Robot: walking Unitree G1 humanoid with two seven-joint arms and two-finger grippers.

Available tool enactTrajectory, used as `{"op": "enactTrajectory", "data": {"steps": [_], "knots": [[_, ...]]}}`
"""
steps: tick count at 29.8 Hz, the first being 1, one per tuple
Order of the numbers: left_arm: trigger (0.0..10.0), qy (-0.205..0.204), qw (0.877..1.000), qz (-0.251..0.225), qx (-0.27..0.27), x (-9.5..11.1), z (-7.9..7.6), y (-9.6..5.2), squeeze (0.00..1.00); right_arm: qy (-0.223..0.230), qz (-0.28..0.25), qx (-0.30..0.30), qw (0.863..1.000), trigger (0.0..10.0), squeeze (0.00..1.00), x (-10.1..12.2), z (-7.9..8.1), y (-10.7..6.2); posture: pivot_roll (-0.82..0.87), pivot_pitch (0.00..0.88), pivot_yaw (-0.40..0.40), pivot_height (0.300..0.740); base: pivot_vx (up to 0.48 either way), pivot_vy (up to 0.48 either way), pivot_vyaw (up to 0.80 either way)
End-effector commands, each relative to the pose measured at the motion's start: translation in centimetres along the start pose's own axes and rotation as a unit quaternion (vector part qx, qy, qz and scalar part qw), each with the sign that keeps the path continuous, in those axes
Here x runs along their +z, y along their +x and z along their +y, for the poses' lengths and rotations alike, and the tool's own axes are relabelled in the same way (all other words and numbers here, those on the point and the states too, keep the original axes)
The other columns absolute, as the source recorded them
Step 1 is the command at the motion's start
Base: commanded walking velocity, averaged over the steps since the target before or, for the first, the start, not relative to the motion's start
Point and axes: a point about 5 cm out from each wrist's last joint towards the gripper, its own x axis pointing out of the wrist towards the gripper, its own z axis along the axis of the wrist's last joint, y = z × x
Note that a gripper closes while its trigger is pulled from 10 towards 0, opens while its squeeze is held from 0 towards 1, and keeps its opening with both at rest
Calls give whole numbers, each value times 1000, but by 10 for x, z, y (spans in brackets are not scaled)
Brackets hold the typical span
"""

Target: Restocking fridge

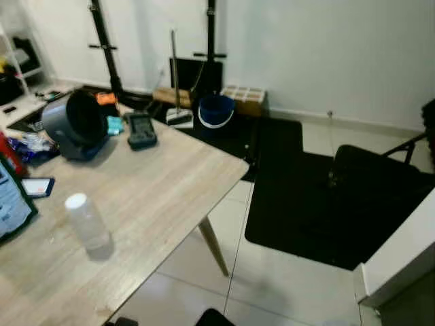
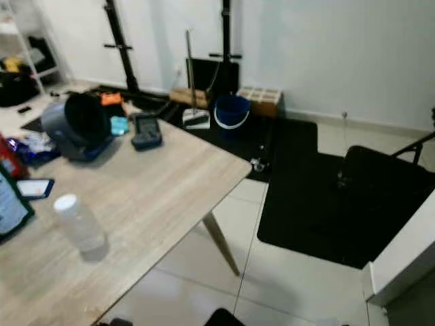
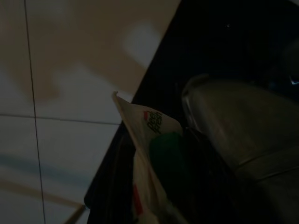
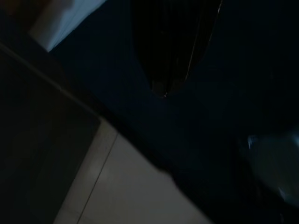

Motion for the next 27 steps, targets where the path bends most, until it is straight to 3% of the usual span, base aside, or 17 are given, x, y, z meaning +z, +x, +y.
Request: {"op": "enactTrajectory", "data": {"steps": [1, 19, 27], "knots": [[10000, 2, 1000, 23, -10, -12, -5, -1, 0, 0, 5, 2, 1000, 10000, 0, -3, 3, 0, -25, 0, 14, 740, 0, 0, -781], [10000, 5, 1000, 19, -14, -13, -6, -1, 0, 13, 10, 6, 1000, 10000, 0, -6, 5, 0, -26, 0, 20, 740, 0, 0, -780], [10000, 17, 999, 27, -25, -14, -7, -1, 0, 13, 7, 10, 1000, 10000, 0, -6, 6, 0, -26, 0, 20, 740, 0, -385, 0]]}}
